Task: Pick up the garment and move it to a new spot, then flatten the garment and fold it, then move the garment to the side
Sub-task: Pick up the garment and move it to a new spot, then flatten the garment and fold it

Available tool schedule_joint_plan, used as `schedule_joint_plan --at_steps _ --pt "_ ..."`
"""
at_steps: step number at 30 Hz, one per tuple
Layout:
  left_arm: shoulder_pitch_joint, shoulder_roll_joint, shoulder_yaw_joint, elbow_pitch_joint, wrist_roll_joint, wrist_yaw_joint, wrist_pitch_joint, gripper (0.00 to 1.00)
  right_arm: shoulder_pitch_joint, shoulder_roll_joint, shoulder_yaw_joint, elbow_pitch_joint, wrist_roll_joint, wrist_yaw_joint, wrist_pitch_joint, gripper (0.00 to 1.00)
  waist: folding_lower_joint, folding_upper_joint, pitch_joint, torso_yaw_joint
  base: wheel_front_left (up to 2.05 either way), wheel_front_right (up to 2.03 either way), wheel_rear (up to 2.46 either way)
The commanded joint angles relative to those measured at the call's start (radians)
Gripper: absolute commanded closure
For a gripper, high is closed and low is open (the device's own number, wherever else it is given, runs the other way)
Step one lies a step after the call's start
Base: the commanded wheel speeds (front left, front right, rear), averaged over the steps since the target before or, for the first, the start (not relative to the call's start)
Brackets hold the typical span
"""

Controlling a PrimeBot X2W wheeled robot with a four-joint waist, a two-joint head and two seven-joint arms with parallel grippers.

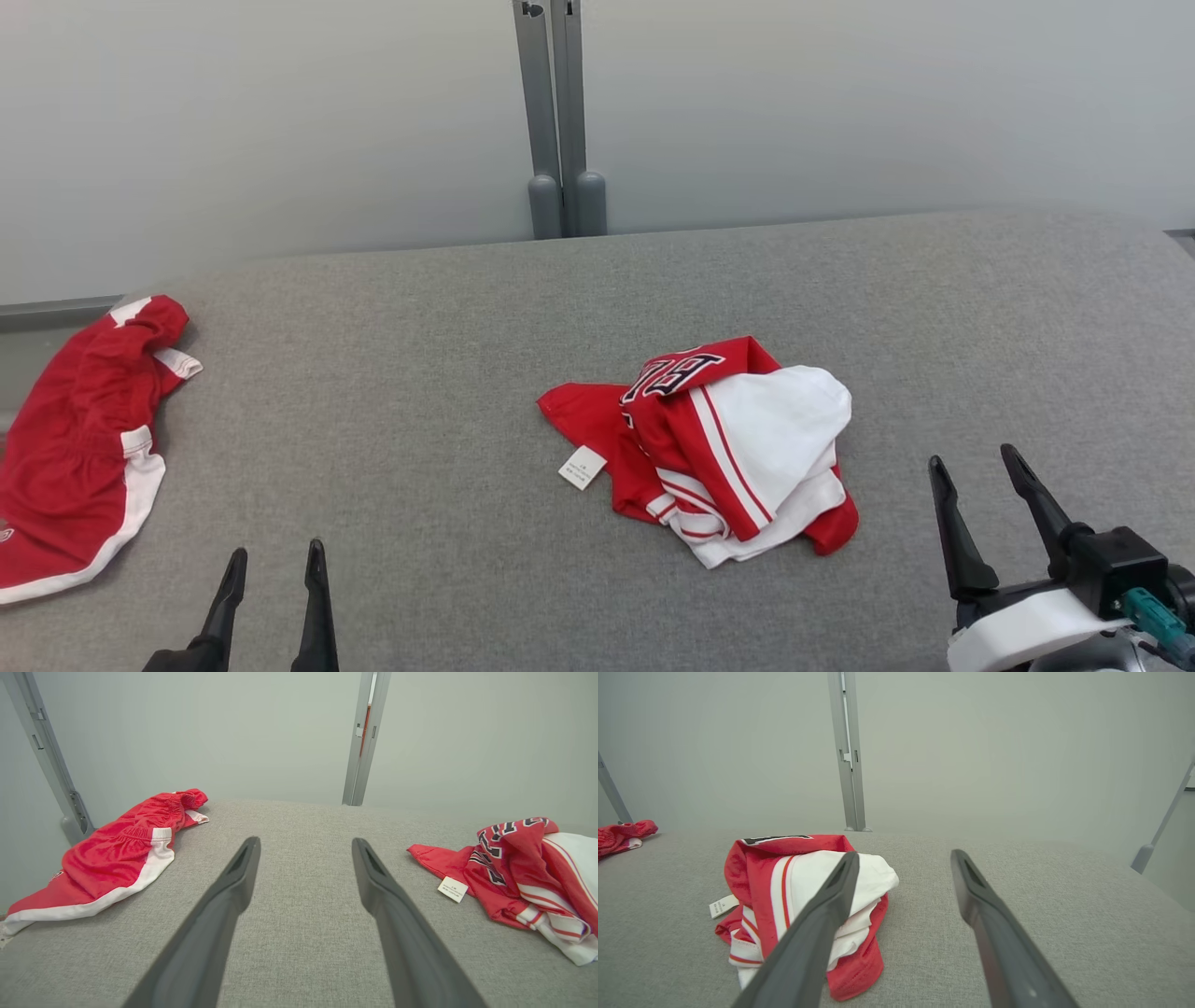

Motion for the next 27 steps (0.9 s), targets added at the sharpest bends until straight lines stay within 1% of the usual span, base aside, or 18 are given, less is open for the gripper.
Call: schedule_joint_plan --at_steps 1,4,12,19,23,27 --pt "0.014 -0.008 0.019 -0.006 0.025 -0.015 0.000 0.00 0.018 0.004 -0.010 0.006 -0.009 0.000 -0.004 0.00 0.0001 0.0000 -0.009 0.002 0.00 0.00 0.00" --pt "0.022 -0.031 0.059 -0.022 0.061 -0.045 0.000 0.00 0.030 0.010 -0.028 0.015 -0.012 0.000 -0.004 0.00 0.0001 0.0000 -0.013 -0.002 0.00 0.00 0.00" --pt "-0.007 -0.069 0.107 -0.013 0.097 -0.086 0.000 0.00 0.021 0.020 -0.025 0.026 -0.012 0.000 -0.004 0.00 0.0001 0.0000 -0.007 -0.011 0.00 0.00 0.00" --pt "-0.010 -0.077 0.133 -0.001 0.114 -0.102 0.000 0.00 0.012 0.020 -0.025 0.025 -0.010 0.000 -0.004 0.00 0.0001 0.0000 -0.004 -0.013 0.00 0.00 0.00" --pt "-0.009 -0.081 0.146 -0.008 0.121 -0.104 0.000 0.00 0.008 0.016 -0.020 0.025 -0.006 0.000 -0.004 0.00 0.0001 0.0000 0.001 -0.015 0.00 0.00 0.00" --pt "-0.025 -0.084 0.135 -0.011 0.122 -0.109 0.000 0.00 -0.004 0.017 -0.012 0.027 -0.004 0.000 -0.004 0.00 0.0001 0.0000 0.009 -0.025 0.00 0.00 0.00"
